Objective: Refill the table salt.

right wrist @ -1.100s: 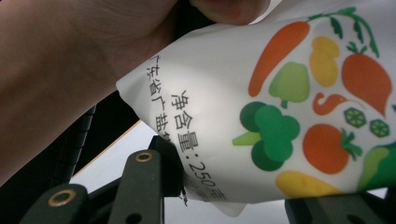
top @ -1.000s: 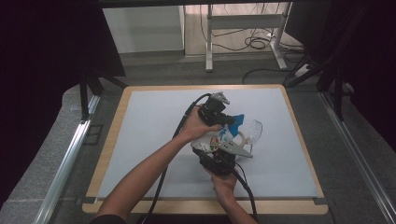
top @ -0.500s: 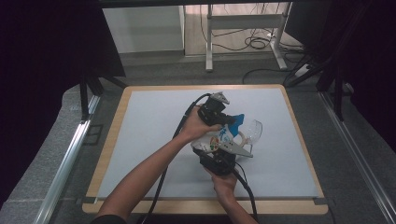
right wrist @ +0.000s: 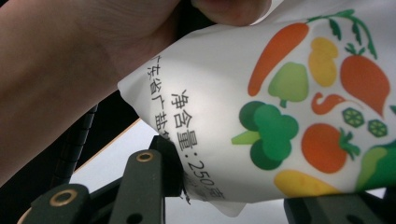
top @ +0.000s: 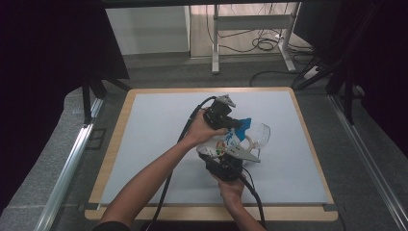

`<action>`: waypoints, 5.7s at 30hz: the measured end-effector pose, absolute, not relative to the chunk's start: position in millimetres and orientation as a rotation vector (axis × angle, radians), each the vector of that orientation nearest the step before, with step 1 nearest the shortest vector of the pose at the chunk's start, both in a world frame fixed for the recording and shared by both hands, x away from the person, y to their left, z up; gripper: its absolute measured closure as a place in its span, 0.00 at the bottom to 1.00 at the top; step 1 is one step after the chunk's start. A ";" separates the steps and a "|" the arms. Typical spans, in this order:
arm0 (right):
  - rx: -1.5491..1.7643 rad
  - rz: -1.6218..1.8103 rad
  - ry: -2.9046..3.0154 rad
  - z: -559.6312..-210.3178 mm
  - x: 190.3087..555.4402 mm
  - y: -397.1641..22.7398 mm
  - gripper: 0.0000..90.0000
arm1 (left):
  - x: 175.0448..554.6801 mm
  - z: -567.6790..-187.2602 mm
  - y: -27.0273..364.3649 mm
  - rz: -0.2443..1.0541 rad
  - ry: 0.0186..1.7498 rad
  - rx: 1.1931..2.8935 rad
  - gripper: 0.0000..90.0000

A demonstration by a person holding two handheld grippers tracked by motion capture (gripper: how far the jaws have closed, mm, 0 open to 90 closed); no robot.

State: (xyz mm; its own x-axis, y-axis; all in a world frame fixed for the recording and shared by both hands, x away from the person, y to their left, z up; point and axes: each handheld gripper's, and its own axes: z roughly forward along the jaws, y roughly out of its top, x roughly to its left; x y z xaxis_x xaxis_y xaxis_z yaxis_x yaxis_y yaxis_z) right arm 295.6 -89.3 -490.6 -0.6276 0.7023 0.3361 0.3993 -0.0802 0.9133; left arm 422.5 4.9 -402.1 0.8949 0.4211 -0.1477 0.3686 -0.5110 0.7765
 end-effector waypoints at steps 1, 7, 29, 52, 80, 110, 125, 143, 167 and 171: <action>1.202 1.772 1.942 -490.7 295.4 -89.4 0.69 | 422.4 -402.0 5.0 0.073 0.564 2.157 1.00; 1.193 1.770 1.945 -490.9 294.7 -90.5 0.69 | 422.6 -402.3 5.1 0.066 0.561 2.153 1.00; 1.241 1.777 1.933 -488.1 297.3 -92.4 0.70 | 426.0 -402.9 0.1 0.062 0.556 2.169 1.00; 1.226 1.782 1.940 -489.0 297.1 -91.0 0.70 | 423.9 -403.4 0.9 0.065 0.558 2.170 1.00; 1.231 1.793 1.914 -487.8 294.9 -89.1 0.70 | 422.4 -400.4 1.2 0.069 0.551 2.171 1.00; 1.239 1.819 1.900 -489.8 298.0 -85.1 0.70 | 425.7 -400.4 5.0 0.078 0.560 2.185 1.00; 1.234 1.821 1.904 -489.9 298.3 -83.8 0.70 | 424.9 -400.4 6.8 0.081 0.567 2.179 1.00; 1.241 1.820 1.894 -489.5 298.9 -86.7 0.70 | 426.3 -399.7 3.2 0.080 0.555 2.183 1.00; 1.261 1.818 1.896 -488.6 298.9 -88.9 0.70 | 427.3 -400.4 0.2 0.068 0.557 2.193 1.00; 1.257 1.816 1.895 -488.2 298.8 -88.8 0.70 | 427.3 -400.1 0.1 0.073 0.554 2.196 1.00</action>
